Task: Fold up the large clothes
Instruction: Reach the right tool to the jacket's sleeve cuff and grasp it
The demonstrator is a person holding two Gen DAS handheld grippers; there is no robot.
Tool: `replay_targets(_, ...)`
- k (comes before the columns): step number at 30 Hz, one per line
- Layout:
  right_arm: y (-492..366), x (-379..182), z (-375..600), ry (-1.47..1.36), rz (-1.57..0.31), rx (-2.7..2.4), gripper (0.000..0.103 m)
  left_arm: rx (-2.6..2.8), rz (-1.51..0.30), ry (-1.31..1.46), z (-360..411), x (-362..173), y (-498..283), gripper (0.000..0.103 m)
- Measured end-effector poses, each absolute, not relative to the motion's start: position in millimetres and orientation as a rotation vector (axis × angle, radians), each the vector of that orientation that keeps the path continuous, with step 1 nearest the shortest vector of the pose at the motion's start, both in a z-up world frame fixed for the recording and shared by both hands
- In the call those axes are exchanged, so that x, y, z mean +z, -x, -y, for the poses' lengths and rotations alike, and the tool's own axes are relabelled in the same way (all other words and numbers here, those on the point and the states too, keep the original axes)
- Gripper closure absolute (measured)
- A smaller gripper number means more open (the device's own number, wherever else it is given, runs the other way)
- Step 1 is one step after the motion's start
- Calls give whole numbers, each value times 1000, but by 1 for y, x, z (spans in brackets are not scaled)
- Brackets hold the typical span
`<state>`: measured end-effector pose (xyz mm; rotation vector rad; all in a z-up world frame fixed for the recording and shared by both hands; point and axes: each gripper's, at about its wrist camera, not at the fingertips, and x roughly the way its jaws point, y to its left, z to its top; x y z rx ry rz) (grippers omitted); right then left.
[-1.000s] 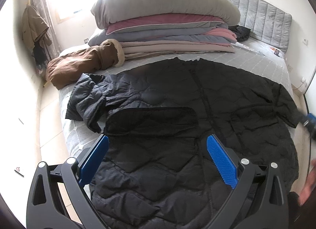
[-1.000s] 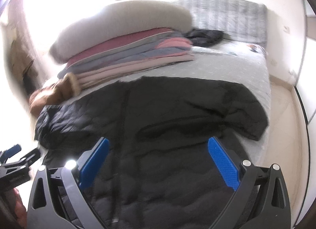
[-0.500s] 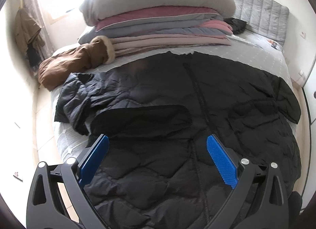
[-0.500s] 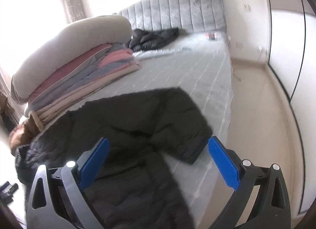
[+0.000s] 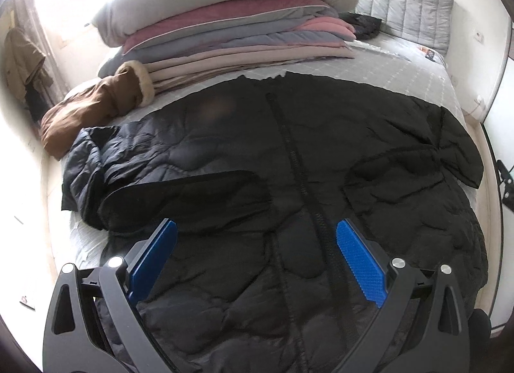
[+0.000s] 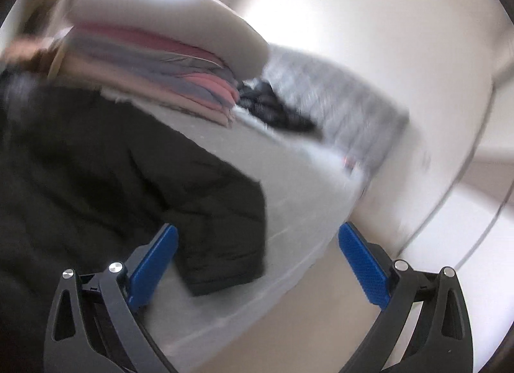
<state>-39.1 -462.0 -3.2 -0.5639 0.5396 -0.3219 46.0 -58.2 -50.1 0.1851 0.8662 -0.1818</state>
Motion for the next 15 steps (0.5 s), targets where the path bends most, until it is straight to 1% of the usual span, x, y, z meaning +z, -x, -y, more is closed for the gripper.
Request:
replay_targets(1, 41, -11, 463, 632, -524, -318, 6, -187, -870, -189, 63, -51, -47, 7)
replay_targets(6, 45, -35, 482, 752, -515, -249, 6, -207, -884, -213, 86, -54, -52, 7)
replay_targets(10, 48, -51, 477, 890, -482, -185, 6, -229, -897, -225, 104, -57, -56, 7)
replay_targets(15, 45, -85, 473, 1063, -500, -79, 6, -249, -921, -227, 122, -62, -61, 7)
